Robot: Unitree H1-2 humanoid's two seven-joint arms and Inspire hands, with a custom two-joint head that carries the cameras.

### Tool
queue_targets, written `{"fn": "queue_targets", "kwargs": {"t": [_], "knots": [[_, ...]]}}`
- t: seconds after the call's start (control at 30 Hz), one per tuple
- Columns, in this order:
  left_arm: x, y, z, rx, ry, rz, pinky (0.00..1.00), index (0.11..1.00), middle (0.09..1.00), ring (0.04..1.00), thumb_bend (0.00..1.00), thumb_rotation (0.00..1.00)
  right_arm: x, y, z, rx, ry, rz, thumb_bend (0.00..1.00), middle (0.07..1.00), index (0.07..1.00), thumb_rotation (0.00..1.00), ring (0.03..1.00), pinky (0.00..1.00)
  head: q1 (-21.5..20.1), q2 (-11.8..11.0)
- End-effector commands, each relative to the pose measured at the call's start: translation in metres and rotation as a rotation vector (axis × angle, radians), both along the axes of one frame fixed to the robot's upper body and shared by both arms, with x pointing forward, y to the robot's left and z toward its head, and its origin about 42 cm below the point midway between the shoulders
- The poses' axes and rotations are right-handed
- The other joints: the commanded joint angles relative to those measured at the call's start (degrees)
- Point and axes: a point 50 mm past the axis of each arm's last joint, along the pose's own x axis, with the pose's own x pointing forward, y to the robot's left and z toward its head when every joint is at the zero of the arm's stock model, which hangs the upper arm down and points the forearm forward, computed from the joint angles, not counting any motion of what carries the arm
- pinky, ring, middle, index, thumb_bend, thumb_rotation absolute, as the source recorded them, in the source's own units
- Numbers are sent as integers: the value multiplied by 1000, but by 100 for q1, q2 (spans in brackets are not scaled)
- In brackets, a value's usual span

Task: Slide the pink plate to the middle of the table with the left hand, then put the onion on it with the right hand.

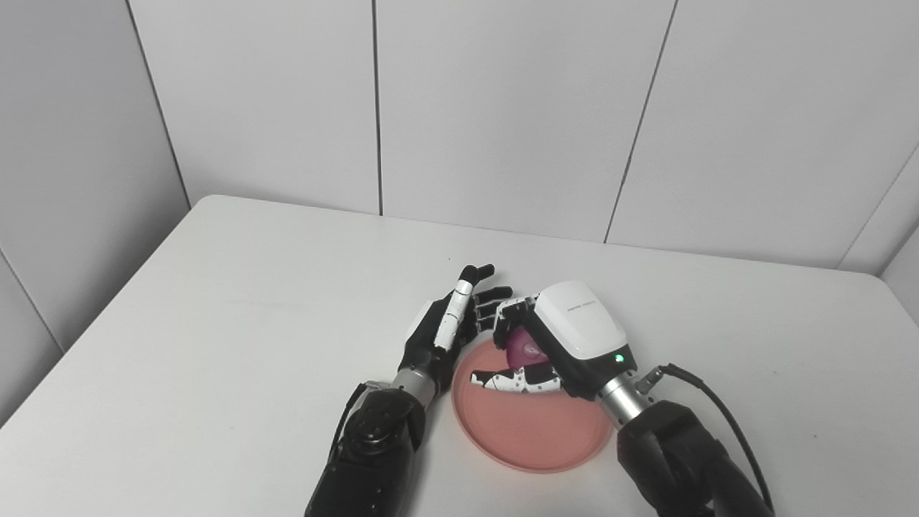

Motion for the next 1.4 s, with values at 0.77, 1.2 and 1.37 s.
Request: {"fn": "queue_targets", "kwargs": {"t": [0.77, 1.2, 1.37], "knots": [[-23, 16, -41, 20, 188, -1, 767, 881, 778, 781, 723, 950, 12, -2, -22, -69, -30, 31, 459, 314, 455, 519, 204, 136, -102, 54], [-22, 16, -42, 43, 179, -29, 790, 907, 866, 850, 714, 977, 3, 1, -16, -67, -113, 63, 609, 391, 474, 627, 294, 211, -83, 73], [-22, 17, -41, 42, 188, -26, 769, 904, 801, 823, 723, 966, 3, 1, -14, -93, -170, 89, 697, 419, 469, 708, 334, 279, -84, 72]]}}
